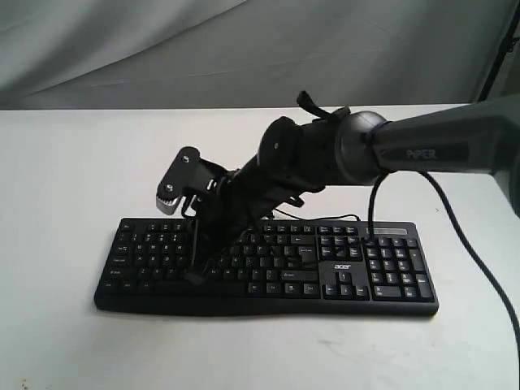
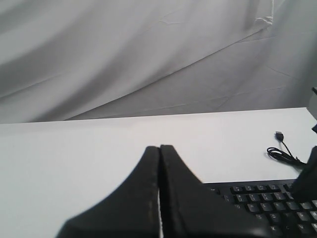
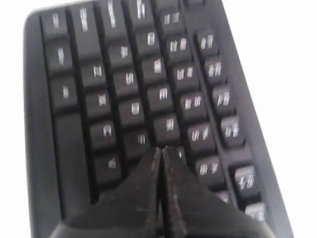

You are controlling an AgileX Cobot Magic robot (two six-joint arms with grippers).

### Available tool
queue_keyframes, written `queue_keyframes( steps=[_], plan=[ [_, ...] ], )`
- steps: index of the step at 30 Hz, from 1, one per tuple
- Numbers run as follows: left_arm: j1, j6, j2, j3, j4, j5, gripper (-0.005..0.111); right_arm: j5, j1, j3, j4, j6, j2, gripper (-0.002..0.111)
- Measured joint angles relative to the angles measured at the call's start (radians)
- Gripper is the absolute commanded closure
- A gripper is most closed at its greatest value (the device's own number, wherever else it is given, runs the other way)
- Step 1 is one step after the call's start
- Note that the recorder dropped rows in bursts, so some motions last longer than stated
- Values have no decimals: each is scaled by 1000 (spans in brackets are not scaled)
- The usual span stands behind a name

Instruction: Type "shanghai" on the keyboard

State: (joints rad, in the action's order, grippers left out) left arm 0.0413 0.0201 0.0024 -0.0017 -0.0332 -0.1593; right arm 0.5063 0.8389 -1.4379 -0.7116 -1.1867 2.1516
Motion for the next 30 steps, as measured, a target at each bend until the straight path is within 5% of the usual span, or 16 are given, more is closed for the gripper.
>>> queue_keyframes(
  steps=[11, 30],
  plan=[
    [0, 0, 0, 0, 0, 0, 107, 91, 96, -307, 33, 69, 175, 108],
    [0, 0, 0, 0, 0, 0, 107, 102, 103, -324, 41, 82, 225, 108]
  ],
)
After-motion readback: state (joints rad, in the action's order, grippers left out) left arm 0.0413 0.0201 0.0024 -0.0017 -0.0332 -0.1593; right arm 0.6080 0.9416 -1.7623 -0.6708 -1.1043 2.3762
